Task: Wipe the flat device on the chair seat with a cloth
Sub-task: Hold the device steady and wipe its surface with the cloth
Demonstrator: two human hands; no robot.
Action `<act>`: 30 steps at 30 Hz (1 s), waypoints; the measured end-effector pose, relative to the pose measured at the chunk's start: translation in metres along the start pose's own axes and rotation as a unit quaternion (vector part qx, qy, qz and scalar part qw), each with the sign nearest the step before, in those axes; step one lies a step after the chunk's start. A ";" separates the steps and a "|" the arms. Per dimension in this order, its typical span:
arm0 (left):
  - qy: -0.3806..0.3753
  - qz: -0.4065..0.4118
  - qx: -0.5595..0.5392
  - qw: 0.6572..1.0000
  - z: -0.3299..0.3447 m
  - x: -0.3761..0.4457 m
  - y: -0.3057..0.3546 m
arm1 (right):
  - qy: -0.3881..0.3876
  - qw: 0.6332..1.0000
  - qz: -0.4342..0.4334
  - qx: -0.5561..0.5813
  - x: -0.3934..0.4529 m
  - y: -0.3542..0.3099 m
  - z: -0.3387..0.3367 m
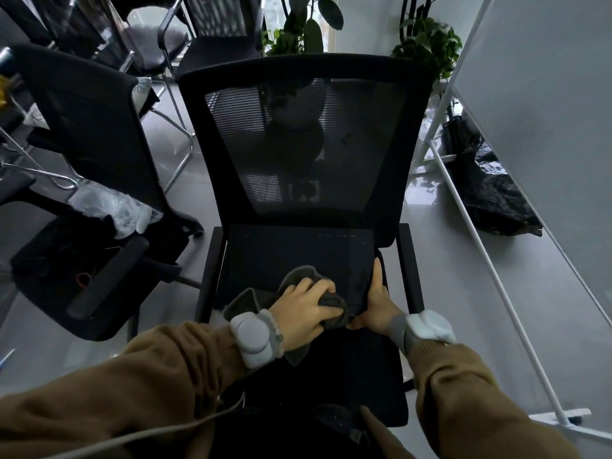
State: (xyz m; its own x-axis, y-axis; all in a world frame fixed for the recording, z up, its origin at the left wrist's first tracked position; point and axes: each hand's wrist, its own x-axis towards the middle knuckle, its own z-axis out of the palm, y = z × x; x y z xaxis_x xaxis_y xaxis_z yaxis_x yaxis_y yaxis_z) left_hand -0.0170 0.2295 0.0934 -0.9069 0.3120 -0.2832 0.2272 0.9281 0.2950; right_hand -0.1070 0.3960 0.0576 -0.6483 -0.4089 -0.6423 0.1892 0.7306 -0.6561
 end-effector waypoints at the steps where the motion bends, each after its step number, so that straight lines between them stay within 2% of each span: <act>1: -0.001 -0.004 -0.002 1.000 -0.001 0.003 -0.001 | 0.000 1.000 0.000 0.000 0.000 0.000 0.000; 11: 0.024 -0.065 -0.026 0.997 -0.027 0.065 -0.018 | -0.006 1.000 0.013 0.013 0.003 0.002 -0.002; 18: 0.074 -0.111 -0.018 0.991 -0.046 0.108 -0.030 | -0.015 1.000 0.020 0.005 0.005 0.001 -0.004; 26: 0.098 -0.174 -0.035 0.979 -0.056 0.131 -0.029 | -0.010 1.000 0.012 0.003 0.006 0.001 -0.005; 30: 0.109 -0.173 -0.043 0.978 -0.051 0.124 -0.027 | -0.012 1.000 0.011 0.006 0.006 0.003 -0.004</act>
State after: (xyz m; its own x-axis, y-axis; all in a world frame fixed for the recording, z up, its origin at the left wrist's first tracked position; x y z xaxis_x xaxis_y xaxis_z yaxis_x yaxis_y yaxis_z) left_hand -0.1539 0.2334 0.0968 -0.9806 -0.0769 -0.1804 -0.1285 0.9468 0.2950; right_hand -0.1133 0.3983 0.0535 -0.6257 -0.4061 -0.6660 0.2126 0.7327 -0.6465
